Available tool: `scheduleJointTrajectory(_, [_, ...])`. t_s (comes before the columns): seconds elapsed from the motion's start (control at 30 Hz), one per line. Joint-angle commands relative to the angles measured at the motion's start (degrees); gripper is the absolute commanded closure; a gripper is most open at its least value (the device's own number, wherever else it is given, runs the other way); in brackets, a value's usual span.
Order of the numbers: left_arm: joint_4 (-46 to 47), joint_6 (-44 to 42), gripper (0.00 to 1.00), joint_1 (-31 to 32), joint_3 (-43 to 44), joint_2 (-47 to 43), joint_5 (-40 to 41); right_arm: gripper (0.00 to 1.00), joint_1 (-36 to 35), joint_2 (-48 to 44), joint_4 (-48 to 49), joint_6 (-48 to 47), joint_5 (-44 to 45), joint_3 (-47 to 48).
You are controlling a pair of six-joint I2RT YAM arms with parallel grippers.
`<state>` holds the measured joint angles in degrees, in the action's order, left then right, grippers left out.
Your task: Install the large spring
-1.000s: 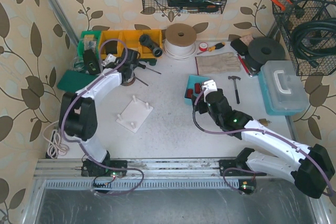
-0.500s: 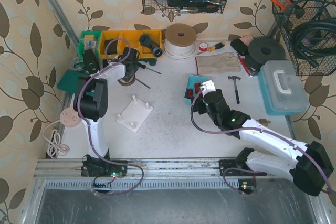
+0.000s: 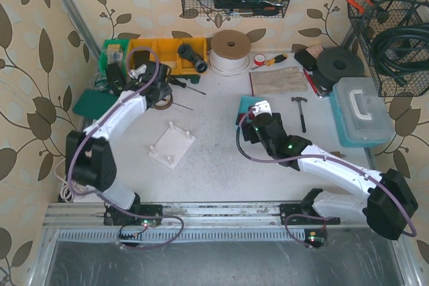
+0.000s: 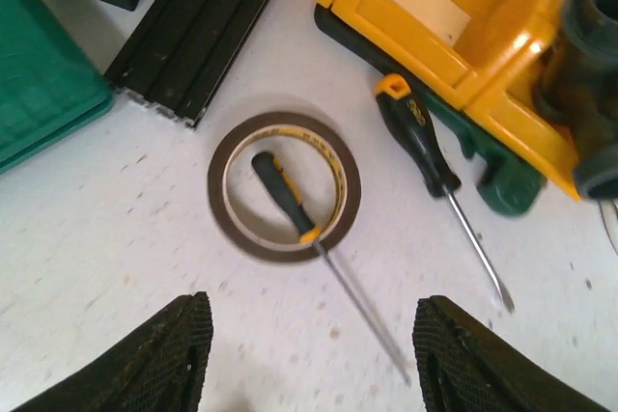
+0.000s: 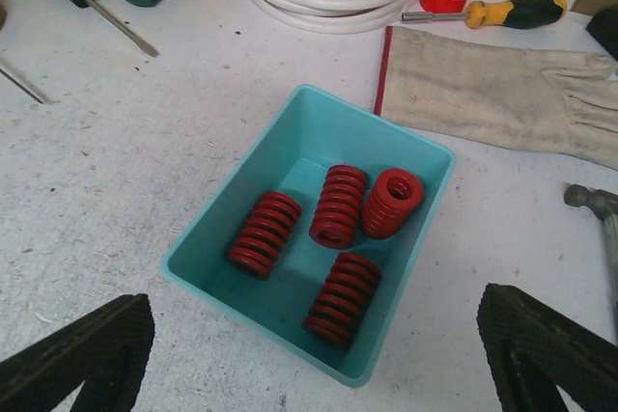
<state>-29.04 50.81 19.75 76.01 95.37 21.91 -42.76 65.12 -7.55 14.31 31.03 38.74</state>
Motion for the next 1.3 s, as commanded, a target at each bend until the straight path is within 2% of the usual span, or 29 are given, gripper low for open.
scheduleJointTrajectory(0.0, [-4.2, -5.5, 0.39, 1.1, -6.8, -8.9, 0.1, 0.09, -0.5, -1.8, 0.7, -1.5, -2.2, -0.8])
scheduleJointTrajectory(0.13, [-3.3, -12.3, 0.38, 1.3, -14.0, -16.5, -6.3, 0.12, 0.2, -1.5, -3.7, -1.0, 1.8, 0.9])
scheduleJointTrajectory(0.27, [3.2, -20.1, 0.37, 3.2, -20.2, -23.6, -14.0, 0.14, 1.4, 0.1, -8.7, -0.4, 2.3, 4.3])
scheduleJointTrajectory(0.3, [5.4, -22.7, 0.28, 4.1, -21.6, -25.3, -16.8, 0.15, 1.5, 0.0, -8.2, -0.3, 2.7, 4.1])
scheduleJointTrajectory(0.33, [6.5, -24.2, 0.24, 4.9, -22.4, -26.4, -18.8, 0.15, 1.8, -0.1, -7.5, -0.2, 3.0, 3.5])
scheduleJointTrajectory(0.43, [7.2, -25.6, 0.21, 7.9, -21.4, -26.6, -20.6, 0.15, 4.9, 0.9, -8.1, 1.1, 0.6, 3.2])
scheduleJointTrajectory(0.53, [6.5, -27.7, 0.24, 10.5, -18.3, -23.4, -22.3, 0.17, 7.4, 1.3, -10.2, 2.6, -0.5, 4.6])
scheduleJointTrajectory(0.67, [10.3, -31.2, 0.32, 15.4, -15.9, -18.3, -24.3, 0.17, 9.1, 0.6, -11.7, 4.4, 0.8, 4.6])
scheduleJointTrajectory(0.77, [14.1, -30.9, 0.37, 15.9, -15.9, -15.4, -26.9, 0.28, 11.3, 1.6, -10.6, 3.7, -4.0, 5.8])
scheduleJointTrajectory(0.87, [18.3, -30.5, 0.37, 16.0, -18.8, -16.1, -24.4, 0.38, 11.8, 6.2, -12.4, 2.8, -5.7, 10.8])
scheduleJointTrajectory(1.0, [19.0, -31.5, 0.31, 16.0, -23.5, -20.2, -16.4, 0.49, 12.2, 15.2, -14.0, 1.1, -5.7, 17.4])
scheduleJointTrajectory(1.17, [23.8, -32.0, 0.25, 15.9, -35.3, -27.8, -7.8, 0.53, 13.2, 27.0, -16.0, -0.9, -3.4, 26.2])
scheduleJointTrajectory(1.27, [27.0, -33.4, 0.24, 15.9, -39.2, -30.8, -5.1, 0.53, 14.5, 33.0, -17.9, -1.3, -2.7, 31.0])
